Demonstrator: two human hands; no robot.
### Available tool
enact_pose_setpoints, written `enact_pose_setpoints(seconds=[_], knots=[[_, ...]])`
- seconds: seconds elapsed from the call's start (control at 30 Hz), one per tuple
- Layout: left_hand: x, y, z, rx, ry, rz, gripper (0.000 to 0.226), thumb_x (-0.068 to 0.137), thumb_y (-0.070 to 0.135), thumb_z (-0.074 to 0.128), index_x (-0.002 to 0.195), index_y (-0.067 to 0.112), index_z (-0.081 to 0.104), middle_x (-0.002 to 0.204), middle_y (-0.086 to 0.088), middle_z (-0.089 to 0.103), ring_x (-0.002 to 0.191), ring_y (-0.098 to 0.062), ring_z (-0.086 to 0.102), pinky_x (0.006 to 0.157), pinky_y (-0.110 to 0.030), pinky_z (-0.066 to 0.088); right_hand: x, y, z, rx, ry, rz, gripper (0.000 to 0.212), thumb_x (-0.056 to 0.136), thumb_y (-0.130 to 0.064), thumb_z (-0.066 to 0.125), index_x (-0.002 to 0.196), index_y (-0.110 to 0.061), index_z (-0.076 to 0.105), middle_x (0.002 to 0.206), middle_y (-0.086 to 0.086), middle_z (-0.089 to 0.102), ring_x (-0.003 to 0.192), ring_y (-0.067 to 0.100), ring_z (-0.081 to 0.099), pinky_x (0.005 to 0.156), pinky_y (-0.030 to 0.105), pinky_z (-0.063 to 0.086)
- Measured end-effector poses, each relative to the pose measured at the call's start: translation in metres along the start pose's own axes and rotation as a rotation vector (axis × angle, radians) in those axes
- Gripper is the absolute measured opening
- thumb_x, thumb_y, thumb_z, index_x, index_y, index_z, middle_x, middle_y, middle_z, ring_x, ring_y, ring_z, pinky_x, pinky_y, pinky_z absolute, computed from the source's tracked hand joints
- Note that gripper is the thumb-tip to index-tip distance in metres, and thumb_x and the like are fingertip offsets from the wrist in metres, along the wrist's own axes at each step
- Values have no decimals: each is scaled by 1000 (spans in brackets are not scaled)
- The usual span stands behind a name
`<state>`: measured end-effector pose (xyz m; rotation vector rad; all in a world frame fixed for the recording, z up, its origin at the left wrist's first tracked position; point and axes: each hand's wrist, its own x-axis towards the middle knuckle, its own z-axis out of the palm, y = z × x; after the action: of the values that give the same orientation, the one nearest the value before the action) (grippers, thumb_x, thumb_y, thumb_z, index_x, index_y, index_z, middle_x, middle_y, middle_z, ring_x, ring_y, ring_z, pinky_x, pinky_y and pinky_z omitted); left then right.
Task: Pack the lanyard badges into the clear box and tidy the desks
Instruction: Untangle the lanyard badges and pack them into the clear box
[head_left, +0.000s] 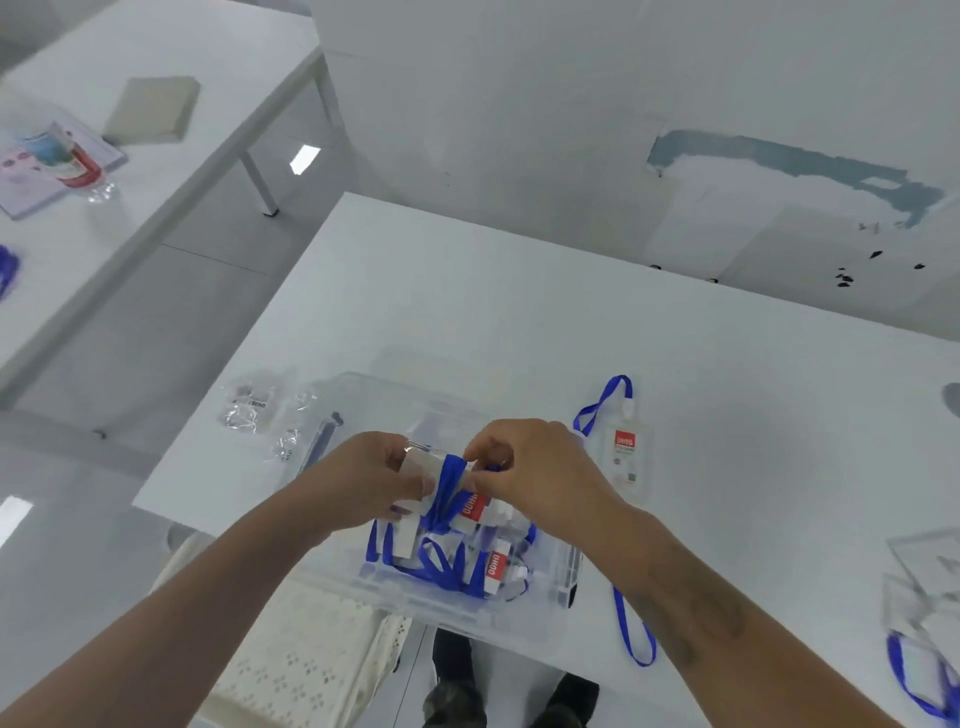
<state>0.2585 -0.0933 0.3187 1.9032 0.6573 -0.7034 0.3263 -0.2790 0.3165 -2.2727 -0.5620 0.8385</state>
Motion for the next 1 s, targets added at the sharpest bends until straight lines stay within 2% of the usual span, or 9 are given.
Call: enact_pose_setpoints(seconds=[0.07, 0.27, 0.33, 0.4, 0.43, 0.57, 0.67, 0.9, 1.0], knots=[[6, -15, -1, 62, 65, -8, 20, 89, 12, 65, 108, 17, 62, 104, -4, 69, 94, -24, 69, 81, -39, 60, 13, -2, 16, 22, -68, 26, 20, 82, -34, 75, 102, -29, 74, 95, -10, 74, 85, 4, 66, 81, 25, 54], [16, -34, 5, 129, 188, 57, 41, 100, 18, 48, 141, 23, 45, 144, 3, 49, 92, -3, 52, 61, -9, 39, 42, 6, 63, 74, -187, 94, 15, 84, -26, 74, 99, -24, 77, 92, -10, 74, 79, 3, 65, 73, 19, 49], [19, -37, 3, 107, 215, 79, 40, 102, 19, 44, 142, 25, 45, 146, 6, 47, 93, 1, 52, 71, -9, 41, 48, 7, 77, 115, -205, 139, 17, 84, -26, 74, 100, -23, 76, 94, -9, 74, 83, 3, 67, 77, 20, 52], [21, -40, 2, 53, 219, 106, 38, 102, 19, 43, 139, 26, 49, 140, 8, 53, 110, -4, 53, 90, -17, 40, 54, 6, 90, 117, -206, 174, 19, 85, -26, 73, 103, -22, 75, 99, -8, 74, 88, 6, 67, 83, 23, 53], [21, -41, 1, 21, 224, 113, 36, 102, 19, 43, 136, 27, 51, 135, 10, 57, 113, -5, 53, 92, -19, 39, 57, 4, 95, 97, -198, 178, 19, 85, -26, 73, 104, -22, 75, 100, -7, 74, 91, 7, 67, 86, 24, 53], [21, -42, -1, -57, 251, 147, 27, 101, 19, 46, 121, 31, 60, 109, 21, 62, 96, 9, 56, 73, -7, 38, 66, -5, 115, -232, -127, 78, 14, 89, -29, 65, 94, -21, 74, 91, -4, 72, 85, 14, 65, 77, 28, 52], [20, -39, -1, -89, 242, 165, 23, 99, 18, 49, 108, 35, 62, 104, 21, 66, 97, 8, 59, 74, -8, 40, 67, -9, 121, -503, -78, -21, 19, 92, -30, 61, 90, -14, 70, 89, 4, 66, 86, 21, 59, 71, 34, 50], [19, -22, 4, -150, 301, 187, 21, 93, 18, 59, 89, 36, 69, 85, 10, 74, 80, -8, 70, 82, -35, 57, 48, -16, 84, -509, -74, -37, 19, 93, -30, 57, 102, -17, 67, 102, 2, 61, 100, 22, 54, 75, 35, 46], [17, -3, 14, -148, 313, 249, 21, 95, 18, 58, 87, 36, 67, 82, 10, 73, 70, -3, 69, 79, -33, 59, 24, -15, 46, -488, -45, -59, 25, 95, -31, 56, 116, -27, 67, 110, -2, 62, 104, 20, 56, 83, 35, 49]])
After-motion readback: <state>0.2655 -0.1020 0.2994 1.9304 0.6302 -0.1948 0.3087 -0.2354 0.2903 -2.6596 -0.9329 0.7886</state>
